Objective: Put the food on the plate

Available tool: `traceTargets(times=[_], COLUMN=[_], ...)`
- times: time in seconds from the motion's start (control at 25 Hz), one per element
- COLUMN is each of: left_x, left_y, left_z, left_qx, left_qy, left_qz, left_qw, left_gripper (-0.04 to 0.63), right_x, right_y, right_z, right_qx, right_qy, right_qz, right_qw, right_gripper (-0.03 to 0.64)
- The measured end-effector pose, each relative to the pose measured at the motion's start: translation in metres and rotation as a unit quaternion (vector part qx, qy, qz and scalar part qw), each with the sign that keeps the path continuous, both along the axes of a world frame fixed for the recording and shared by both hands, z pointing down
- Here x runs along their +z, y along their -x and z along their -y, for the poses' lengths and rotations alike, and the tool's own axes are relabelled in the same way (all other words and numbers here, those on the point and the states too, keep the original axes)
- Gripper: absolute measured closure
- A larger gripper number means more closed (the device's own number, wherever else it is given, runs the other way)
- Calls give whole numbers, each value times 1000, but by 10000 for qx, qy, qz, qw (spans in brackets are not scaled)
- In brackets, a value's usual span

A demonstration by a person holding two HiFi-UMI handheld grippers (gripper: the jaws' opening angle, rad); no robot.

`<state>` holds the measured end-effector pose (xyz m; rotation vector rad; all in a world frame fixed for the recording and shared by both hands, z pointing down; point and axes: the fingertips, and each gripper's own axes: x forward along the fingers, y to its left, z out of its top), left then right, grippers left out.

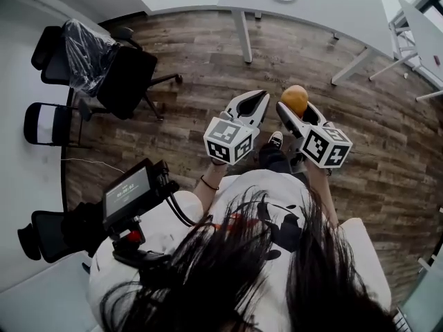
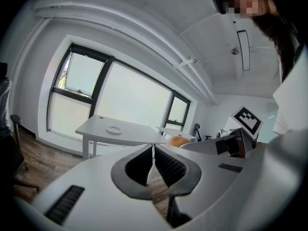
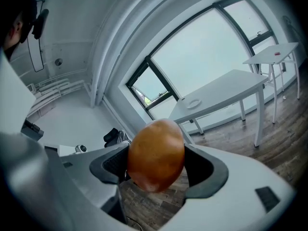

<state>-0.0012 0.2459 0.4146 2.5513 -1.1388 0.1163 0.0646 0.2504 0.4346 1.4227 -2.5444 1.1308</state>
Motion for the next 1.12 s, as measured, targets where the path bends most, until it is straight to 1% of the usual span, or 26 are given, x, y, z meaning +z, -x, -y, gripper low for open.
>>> traceTargets(times=[0.24,0.32,0.44,0.52,0.84,1.12], left_x=[-11,-9,-2,0,-1,6], left_y=[-2,-11,-34,-42,-63,-55], left_z=[11,35,87,104,125,136], left_qx=[-10,-28,-50,-44,75,25], left_qy=[-186,-156,-16,0,-30,37], left_qz=[-19,25,157,203,264,260], left_qw=[9998,9999,9999,9998,9996,9997], left_gripper=[589,589,589,589,589,589], right_x=[-8,-6,1,4,7,14], right_y=[-1,-10,-33,-40,-51,-45], right_z=[12,38,90,107,132,138], right_qx=[-40,-54,-70,-77,-110,-120], right_qy=[-156,-136,1,37,87,166], right_qz=[-24,8,119,166,234,294], right_qw=[9999,9999,9999,9998,9996,9994], right_gripper=[265,265,265,265,265,265])
